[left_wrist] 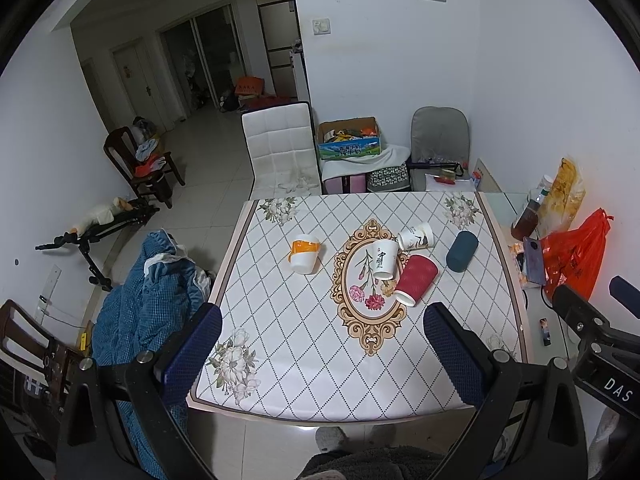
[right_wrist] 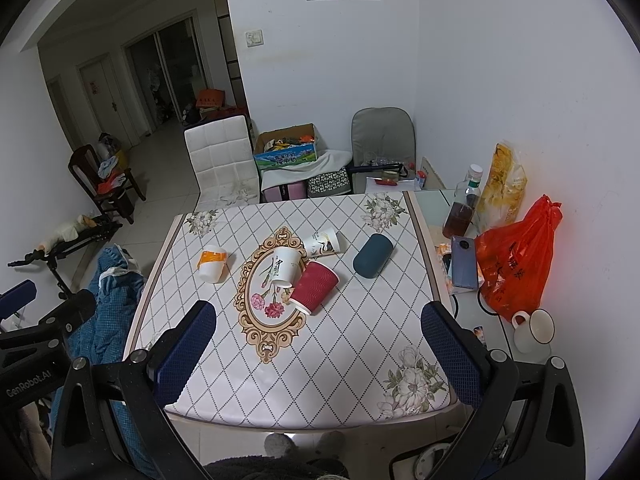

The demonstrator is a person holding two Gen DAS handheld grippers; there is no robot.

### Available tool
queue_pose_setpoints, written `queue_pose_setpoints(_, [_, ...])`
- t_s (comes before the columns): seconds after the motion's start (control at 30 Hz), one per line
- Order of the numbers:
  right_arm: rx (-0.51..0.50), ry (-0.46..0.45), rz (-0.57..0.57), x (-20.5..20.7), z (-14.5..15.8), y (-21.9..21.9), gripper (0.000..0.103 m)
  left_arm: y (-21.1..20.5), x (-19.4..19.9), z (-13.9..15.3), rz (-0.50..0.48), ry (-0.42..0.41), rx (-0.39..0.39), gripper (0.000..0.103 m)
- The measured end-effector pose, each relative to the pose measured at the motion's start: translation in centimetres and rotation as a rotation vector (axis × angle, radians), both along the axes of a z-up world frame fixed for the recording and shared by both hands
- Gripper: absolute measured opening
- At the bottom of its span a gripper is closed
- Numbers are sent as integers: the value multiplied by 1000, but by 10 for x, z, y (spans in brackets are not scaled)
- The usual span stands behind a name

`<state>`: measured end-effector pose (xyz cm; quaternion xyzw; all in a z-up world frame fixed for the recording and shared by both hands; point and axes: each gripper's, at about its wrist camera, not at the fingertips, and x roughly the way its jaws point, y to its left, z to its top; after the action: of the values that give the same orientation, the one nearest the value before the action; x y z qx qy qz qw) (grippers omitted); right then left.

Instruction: Flip cup upside down

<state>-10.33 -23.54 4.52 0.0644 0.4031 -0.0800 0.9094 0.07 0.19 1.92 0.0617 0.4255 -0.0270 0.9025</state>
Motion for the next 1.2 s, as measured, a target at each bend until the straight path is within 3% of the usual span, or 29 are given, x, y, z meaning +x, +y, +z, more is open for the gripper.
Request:
queue_pose_setpoints(0.83, [17, 1, 22, -3, -4, 7, 103, 1, -2, -2, 29, -4, 10, 103])
queue_pose_setpoints(1.0, [42, 22, 42, 8, -20, 2, 103, 2, 13, -17, 102, -14, 58, 103])
queue_pose_setpoints(1.2, [71, 95, 80, 41, -64, -1, 103, 18, 44, -54, 187, 22, 151, 103])
